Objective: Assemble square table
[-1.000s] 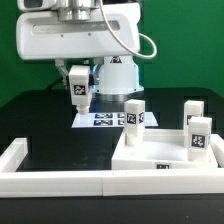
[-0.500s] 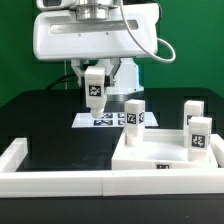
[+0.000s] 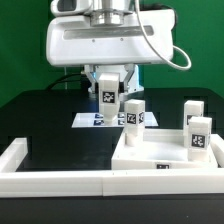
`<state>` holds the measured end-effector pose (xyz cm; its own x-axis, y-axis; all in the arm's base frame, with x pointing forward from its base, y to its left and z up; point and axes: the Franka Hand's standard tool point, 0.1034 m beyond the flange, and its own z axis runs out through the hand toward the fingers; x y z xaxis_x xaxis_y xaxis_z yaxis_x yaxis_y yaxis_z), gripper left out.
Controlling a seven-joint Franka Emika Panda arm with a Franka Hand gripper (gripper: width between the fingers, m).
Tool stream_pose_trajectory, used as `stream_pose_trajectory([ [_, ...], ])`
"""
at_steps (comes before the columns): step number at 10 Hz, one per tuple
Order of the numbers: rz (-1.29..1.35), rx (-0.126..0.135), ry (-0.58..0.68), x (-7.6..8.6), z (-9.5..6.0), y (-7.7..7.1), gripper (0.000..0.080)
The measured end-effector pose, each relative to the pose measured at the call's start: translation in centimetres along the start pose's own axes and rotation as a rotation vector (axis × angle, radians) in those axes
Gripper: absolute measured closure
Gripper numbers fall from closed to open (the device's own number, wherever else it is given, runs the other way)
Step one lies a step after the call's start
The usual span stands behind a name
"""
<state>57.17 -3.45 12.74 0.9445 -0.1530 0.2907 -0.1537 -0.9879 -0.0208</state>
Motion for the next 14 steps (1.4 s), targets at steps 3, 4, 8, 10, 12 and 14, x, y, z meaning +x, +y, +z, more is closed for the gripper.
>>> stream_pose_trajectory([
  [3,-0.021,-0.025,0.128,0.9,0.0,-0.7,0.0509],
  [4,-0.028,-0.047,0.186,0.5,0.1,-0.2,0.0509],
  [8,-0.032,-0.041,0.169,0.3,1.1,-1.3,0.0509],
  [10,-0.049,-0.03,0.181,1.2,1.5,-2.8,0.0509],
  [12,-0.059,-0.019,0.189,1.6,1.8,-3.9,0.0509],
  [14,-0.059,-0.02,0.188,1.6,1.9,-3.8,0.0509],
])
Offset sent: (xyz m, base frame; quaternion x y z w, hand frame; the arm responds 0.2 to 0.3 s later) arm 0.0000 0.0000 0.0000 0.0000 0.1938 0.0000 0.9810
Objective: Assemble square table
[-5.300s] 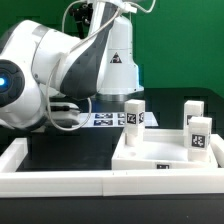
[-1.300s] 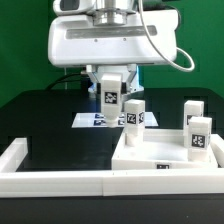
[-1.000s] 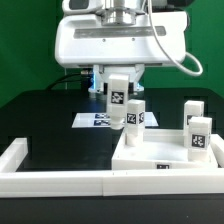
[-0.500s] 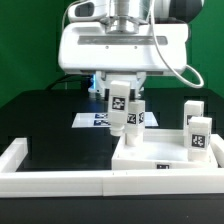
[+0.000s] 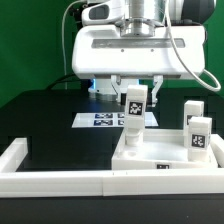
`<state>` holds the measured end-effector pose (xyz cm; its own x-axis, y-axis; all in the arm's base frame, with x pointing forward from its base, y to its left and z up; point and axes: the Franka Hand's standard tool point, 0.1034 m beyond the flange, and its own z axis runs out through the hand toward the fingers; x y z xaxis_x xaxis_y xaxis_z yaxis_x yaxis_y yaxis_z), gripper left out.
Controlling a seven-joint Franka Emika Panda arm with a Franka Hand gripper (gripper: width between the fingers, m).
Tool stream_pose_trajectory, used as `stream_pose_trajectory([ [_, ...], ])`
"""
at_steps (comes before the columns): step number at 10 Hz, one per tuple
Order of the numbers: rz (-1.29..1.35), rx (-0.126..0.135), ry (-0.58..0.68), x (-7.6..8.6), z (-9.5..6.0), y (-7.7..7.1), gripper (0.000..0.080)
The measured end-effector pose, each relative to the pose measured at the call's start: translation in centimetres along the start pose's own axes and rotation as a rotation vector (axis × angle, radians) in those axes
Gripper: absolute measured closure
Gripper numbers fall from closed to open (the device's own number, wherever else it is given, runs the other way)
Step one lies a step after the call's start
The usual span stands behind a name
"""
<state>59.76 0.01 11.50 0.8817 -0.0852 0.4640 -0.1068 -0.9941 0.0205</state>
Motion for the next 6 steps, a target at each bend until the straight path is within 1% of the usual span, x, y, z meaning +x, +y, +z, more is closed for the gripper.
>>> stream_pose_trajectory([
  [1,0.0,0.0,0.0,0.0,0.0,0.0,0.0509],
  [2,-0.02,-0.004,0.002,-0.1,0.0,0.4,0.0509],
  [3,-0.049,-0.017,0.001,-0.4,0.0,1.8,0.0508],
  [4,-0.04,-0.023,0.0,-0.8,0.1,2.3,0.0508],
  [6,-0.036,-0.033,0.002,-1.0,0.4,3.1,0.0509],
])
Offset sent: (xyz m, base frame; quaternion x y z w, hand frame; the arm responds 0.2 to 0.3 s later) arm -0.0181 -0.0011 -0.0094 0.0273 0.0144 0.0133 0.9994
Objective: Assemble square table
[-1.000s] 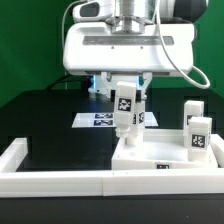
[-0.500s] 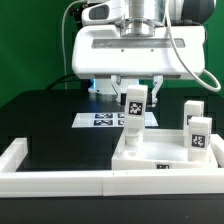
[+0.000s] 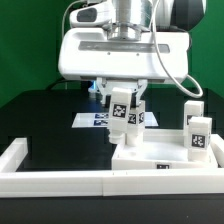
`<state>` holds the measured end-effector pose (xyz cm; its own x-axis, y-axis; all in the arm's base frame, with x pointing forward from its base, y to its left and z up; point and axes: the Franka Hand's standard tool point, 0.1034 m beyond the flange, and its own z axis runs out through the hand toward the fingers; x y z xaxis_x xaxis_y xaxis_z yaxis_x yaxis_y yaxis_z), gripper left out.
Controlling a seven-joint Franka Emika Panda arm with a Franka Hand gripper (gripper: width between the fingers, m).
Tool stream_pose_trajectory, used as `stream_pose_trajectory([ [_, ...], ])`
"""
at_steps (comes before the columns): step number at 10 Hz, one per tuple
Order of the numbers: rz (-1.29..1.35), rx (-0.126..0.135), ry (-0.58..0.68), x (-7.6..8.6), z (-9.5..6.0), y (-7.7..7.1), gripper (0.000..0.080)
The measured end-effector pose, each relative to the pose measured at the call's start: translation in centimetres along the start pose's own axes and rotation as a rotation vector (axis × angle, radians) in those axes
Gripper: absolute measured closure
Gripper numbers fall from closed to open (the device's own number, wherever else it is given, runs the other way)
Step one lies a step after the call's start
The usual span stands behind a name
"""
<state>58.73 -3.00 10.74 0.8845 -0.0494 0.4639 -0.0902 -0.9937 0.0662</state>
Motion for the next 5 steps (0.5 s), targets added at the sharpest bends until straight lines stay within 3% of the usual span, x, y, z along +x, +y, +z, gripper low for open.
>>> stream_pose_trajectory([
  [2,0.001,-0.002,-0.007,-0.4,0.3,0.1,0.0508],
  [5,0.007,0.011,-0.026,-1.5,1.3,-1.9,0.0508],
])
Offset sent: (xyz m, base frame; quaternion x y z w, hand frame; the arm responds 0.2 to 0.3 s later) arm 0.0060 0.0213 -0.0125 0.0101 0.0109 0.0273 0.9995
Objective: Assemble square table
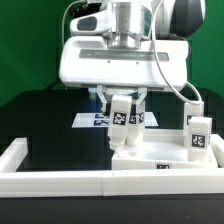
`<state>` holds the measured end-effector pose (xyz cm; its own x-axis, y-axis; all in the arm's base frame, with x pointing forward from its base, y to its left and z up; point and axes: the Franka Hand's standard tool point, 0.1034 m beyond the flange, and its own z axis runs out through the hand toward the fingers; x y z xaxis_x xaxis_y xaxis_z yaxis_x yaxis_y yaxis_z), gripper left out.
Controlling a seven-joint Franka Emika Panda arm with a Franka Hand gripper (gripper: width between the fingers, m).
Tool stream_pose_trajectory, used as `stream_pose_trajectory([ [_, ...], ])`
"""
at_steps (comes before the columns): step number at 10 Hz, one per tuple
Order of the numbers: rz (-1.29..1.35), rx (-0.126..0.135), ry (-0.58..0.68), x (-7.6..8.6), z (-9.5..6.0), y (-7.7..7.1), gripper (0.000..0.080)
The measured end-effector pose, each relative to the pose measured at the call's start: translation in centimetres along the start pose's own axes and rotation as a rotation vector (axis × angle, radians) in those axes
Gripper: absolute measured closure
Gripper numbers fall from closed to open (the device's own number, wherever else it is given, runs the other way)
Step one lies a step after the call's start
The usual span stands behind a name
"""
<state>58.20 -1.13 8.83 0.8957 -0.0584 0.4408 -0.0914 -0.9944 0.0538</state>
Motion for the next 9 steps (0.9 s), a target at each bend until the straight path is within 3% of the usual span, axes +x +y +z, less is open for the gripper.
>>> stream_pose_trajectory([
  [1,0.001,0.005,0.006,-0.12,0.21,-1.04,0.0508],
  [4,0.006,0.01,-0.005,-0.51,0.36,-1.65,0.0508],
  [9,0.001,0.004,0.007,-0.5,0.46,-1.32,0.0508],
])
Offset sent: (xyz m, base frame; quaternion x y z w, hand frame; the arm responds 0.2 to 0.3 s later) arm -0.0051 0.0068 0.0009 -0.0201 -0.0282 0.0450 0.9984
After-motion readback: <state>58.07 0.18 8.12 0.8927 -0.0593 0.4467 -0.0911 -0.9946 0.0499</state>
